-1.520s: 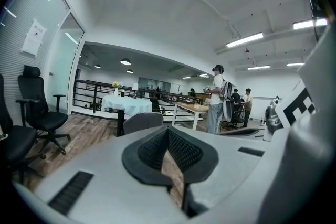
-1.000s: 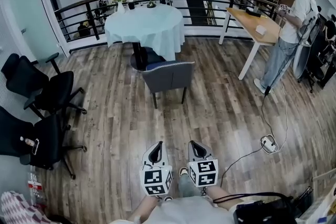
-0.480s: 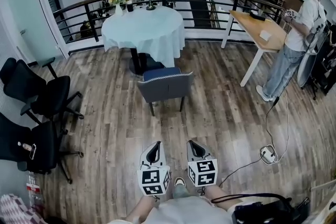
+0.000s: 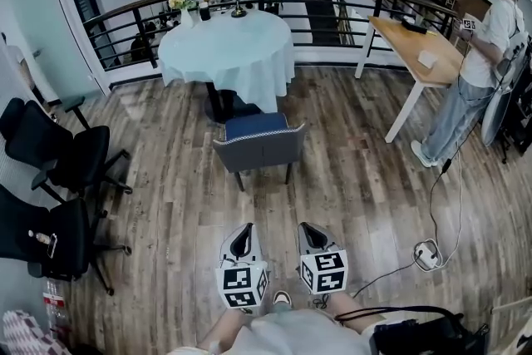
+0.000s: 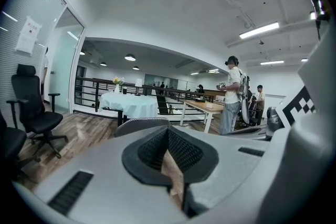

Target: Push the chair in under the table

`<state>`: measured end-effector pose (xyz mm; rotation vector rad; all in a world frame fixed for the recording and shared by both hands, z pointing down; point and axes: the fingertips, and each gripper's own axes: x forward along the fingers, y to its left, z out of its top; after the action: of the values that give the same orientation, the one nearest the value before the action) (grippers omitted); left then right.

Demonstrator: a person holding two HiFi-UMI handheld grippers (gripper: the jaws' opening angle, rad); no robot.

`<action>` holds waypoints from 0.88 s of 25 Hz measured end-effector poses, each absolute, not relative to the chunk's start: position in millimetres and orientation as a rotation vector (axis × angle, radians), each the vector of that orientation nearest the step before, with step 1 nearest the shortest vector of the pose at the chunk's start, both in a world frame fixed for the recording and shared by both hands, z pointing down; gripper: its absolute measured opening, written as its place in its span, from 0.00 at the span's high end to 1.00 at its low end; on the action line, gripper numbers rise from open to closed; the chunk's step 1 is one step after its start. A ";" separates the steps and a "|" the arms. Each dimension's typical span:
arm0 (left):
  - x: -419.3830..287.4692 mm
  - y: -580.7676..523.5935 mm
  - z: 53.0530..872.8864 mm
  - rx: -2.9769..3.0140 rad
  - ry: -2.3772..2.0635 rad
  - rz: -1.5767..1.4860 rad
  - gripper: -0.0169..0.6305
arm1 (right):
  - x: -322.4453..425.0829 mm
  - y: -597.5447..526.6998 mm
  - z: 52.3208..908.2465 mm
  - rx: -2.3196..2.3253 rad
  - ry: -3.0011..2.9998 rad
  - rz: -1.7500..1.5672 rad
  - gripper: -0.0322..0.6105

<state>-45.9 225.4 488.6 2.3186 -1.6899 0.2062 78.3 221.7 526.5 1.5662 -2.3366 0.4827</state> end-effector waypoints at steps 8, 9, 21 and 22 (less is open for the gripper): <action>-33.2 185.2 491.7 2.301 -1.707 0.212 0.97 | 90.5 179.3 534.8 1.525 -2.328 0.492 0.92; -33.0 181.0 493.5 2.297 -1.707 0.216 0.97 | 91.0 174.5 535.4 1.520 -2.331 0.493 0.92; -37.1 131.3 508.7 2.267 -1.696 0.253 0.97 | 96.2 127.9 554.0 1.503 -2.289 0.537 0.92; -37.0 124.6 510.3 2.268 -1.691 0.255 0.97 | 95.6 121.8 555.7 1.501 -2.287 0.541 0.92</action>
<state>-37.0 124.6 510.3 2.2684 -1.6906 0.2546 95.6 121.8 555.7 1.5012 -2.2866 0.5406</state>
